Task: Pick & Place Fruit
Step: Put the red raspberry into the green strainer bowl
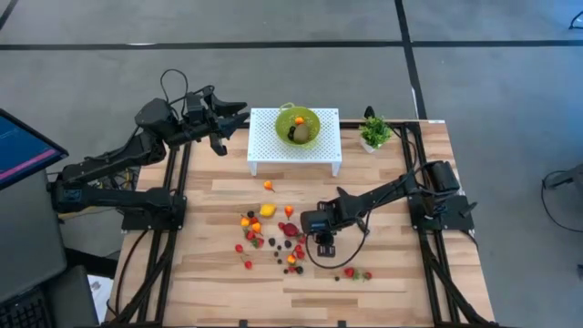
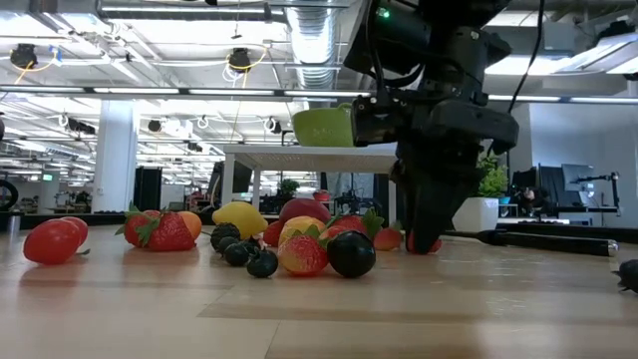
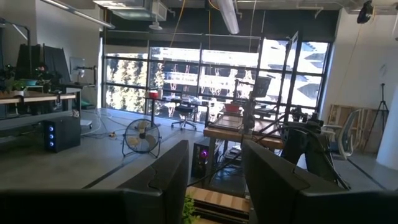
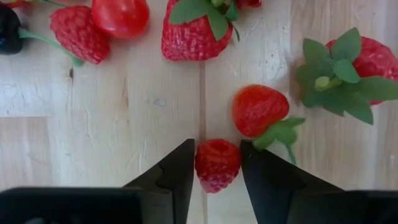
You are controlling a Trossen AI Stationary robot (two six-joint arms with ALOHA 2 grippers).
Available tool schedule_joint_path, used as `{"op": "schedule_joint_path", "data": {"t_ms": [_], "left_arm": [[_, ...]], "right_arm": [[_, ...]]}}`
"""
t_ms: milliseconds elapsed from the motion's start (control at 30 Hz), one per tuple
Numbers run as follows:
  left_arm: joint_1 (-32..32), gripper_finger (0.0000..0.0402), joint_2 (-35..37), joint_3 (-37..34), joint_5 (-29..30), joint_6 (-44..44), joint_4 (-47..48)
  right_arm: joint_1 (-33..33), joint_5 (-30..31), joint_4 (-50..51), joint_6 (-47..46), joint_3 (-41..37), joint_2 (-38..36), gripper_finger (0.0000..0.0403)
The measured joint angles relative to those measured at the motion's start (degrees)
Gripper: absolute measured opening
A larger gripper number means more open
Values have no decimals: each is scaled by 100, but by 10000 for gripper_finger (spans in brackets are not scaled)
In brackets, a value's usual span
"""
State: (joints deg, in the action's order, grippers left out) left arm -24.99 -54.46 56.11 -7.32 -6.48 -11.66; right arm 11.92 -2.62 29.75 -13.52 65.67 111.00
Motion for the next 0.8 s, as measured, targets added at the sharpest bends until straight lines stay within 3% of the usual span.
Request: {"op": "schedule_joint_path", "data": {"t_ms": [267,800], "left_arm": [[0,142,0,1,-1,0,-2],[0,142,-1,1,-1,0,-2]], "right_arm": [[-11,-17,133,0,164,-11,104],[-4,-47,182,-2,167,-109,107]]}}
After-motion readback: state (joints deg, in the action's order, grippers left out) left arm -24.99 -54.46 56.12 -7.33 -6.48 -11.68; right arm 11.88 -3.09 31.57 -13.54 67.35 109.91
